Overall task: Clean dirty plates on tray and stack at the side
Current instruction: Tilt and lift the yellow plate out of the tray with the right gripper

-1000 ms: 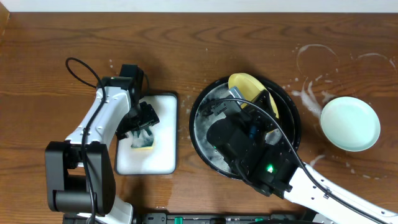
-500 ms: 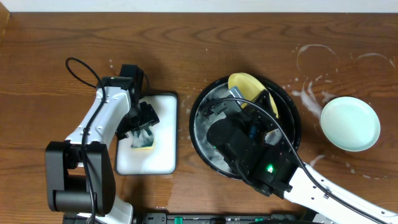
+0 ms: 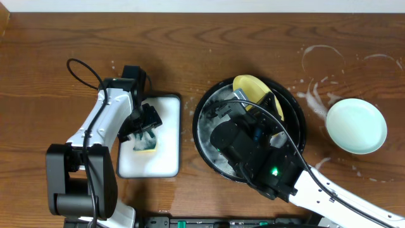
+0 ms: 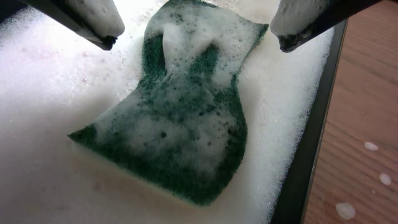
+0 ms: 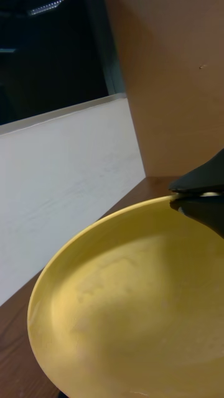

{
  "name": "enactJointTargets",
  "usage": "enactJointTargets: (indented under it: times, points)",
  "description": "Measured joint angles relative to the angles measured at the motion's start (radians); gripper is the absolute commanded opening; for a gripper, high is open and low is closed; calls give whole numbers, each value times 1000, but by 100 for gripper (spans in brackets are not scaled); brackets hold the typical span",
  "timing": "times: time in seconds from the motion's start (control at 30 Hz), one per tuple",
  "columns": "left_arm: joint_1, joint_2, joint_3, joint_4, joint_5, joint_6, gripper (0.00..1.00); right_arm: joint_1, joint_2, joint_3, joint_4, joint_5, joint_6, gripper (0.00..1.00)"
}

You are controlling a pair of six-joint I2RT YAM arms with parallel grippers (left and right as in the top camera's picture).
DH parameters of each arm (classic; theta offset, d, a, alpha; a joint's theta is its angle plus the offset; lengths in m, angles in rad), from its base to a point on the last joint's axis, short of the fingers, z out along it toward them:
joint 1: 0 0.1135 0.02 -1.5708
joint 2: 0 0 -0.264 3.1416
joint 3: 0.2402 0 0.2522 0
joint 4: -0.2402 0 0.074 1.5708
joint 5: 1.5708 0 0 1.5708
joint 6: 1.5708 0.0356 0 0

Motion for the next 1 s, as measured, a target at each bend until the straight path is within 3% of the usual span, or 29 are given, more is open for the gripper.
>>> enactJointTargets:
  times: [1.0]
  points:
    - [0,0,0,0,0,0,84,0,0,0,-12,0,2,1]
